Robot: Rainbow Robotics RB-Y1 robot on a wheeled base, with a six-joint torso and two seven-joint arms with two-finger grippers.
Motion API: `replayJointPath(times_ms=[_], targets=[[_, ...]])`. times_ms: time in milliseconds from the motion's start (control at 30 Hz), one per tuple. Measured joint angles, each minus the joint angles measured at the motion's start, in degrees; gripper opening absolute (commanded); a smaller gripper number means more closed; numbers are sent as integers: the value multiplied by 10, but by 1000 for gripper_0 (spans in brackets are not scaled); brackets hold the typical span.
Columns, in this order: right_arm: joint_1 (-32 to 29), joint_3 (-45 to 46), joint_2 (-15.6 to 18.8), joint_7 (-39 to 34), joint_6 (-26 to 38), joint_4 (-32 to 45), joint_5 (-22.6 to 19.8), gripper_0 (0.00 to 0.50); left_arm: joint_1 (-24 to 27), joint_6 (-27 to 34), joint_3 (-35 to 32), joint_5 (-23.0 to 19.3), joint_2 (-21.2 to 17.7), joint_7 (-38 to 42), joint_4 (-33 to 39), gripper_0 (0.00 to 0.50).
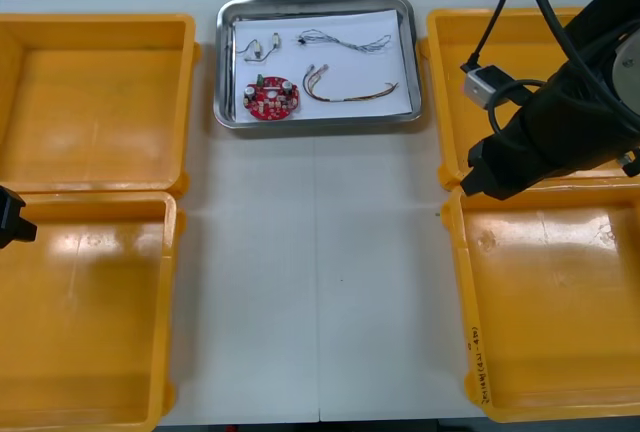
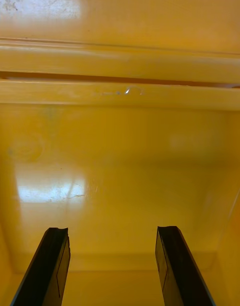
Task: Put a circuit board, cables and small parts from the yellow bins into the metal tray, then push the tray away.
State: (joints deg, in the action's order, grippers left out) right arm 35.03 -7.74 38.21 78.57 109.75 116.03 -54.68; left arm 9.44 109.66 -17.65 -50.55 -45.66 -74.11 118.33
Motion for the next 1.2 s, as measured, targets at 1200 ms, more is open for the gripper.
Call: replayJointPath(times_ms=[1200], targets=[[-208,124,21,-106,0,97,77,500,0,0,0,0,0,0,0,500]])
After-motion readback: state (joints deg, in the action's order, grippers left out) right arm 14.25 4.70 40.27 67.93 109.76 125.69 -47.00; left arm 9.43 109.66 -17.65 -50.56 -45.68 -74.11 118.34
